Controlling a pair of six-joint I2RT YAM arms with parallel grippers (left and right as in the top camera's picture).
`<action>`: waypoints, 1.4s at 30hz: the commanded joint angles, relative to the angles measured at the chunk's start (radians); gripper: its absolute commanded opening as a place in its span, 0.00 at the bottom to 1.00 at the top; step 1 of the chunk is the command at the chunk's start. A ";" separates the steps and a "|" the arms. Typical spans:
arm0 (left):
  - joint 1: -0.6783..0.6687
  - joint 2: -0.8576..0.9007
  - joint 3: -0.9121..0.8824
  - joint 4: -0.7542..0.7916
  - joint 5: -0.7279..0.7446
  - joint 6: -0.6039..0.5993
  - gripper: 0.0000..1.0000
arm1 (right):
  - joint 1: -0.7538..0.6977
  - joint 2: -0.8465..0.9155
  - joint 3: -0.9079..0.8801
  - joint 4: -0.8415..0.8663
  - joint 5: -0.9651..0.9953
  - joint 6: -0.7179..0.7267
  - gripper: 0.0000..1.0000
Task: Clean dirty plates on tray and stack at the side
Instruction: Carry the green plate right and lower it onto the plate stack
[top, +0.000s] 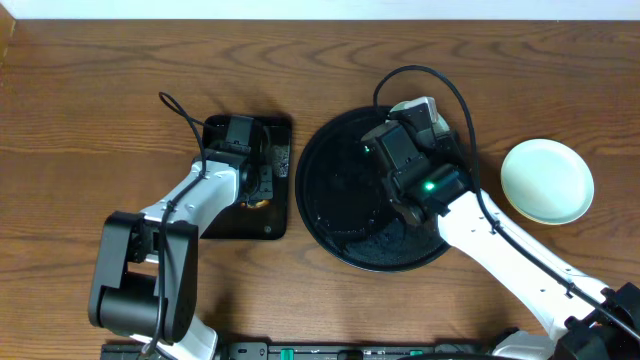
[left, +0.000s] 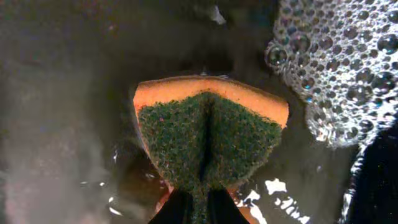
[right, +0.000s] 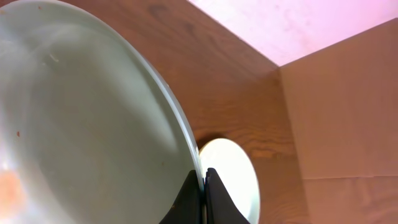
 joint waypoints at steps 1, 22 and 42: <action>0.005 0.057 -0.016 -0.007 -0.011 0.009 0.08 | 0.015 -0.023 0.007 0.003 0.072 -0.014 0.01; 0.005 -0.009 -0.006 0.023 -0.010 0.003 0.08 | 0.013 -0.023 0.007 0.003 0.049 0.047 0.01; 0.005 -0.142 0.003 0.002 -0.003 0.009 0.47 | -0.176 -0.076 0.007 -0.008 -0.143 0.230 0.01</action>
